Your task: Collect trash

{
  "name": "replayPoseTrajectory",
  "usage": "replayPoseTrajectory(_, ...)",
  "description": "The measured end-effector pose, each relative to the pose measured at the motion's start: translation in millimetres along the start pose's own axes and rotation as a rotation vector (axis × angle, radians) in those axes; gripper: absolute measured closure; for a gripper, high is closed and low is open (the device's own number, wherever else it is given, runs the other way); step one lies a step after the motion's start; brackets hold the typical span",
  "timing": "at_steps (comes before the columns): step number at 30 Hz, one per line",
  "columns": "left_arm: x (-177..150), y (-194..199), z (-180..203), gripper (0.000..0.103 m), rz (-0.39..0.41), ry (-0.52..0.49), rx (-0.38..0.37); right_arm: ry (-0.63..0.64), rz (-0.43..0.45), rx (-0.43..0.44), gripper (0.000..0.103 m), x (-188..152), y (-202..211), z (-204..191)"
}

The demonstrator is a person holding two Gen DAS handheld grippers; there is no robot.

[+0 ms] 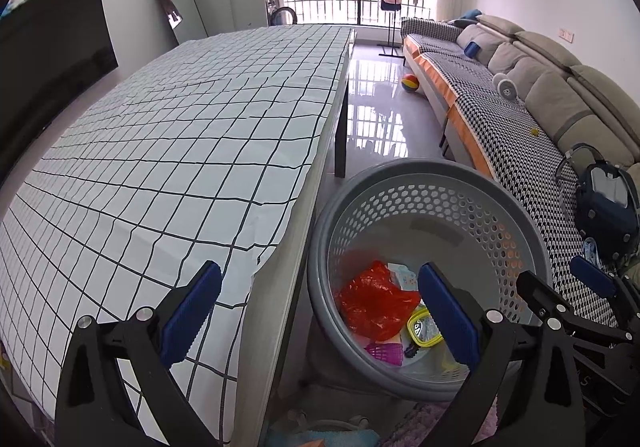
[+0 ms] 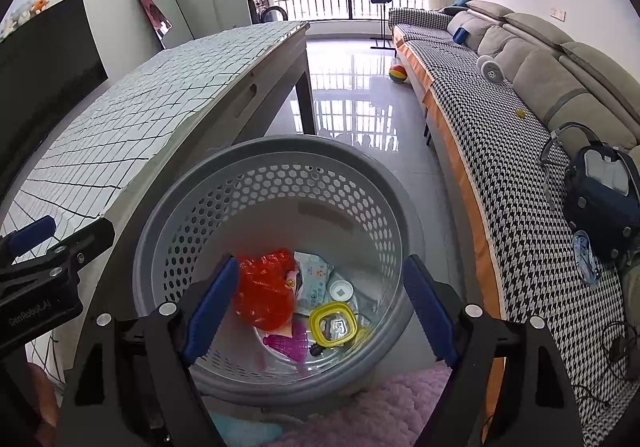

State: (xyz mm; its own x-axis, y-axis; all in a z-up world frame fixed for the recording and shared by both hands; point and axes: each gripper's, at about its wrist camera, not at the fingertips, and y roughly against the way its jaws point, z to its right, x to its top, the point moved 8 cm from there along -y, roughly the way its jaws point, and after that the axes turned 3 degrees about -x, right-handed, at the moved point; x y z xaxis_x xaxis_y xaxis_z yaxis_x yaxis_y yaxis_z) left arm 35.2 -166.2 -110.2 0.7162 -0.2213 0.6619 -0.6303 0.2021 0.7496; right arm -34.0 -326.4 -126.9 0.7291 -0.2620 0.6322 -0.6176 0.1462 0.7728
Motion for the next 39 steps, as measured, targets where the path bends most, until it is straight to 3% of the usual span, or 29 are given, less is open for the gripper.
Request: replayPoseTrajectory(39,-3.5,1.0,-7.7,0.006,0.005,0.006,0.001,0.007,0.007,0.000,0.023,-1.6,-0.7,-4.3)
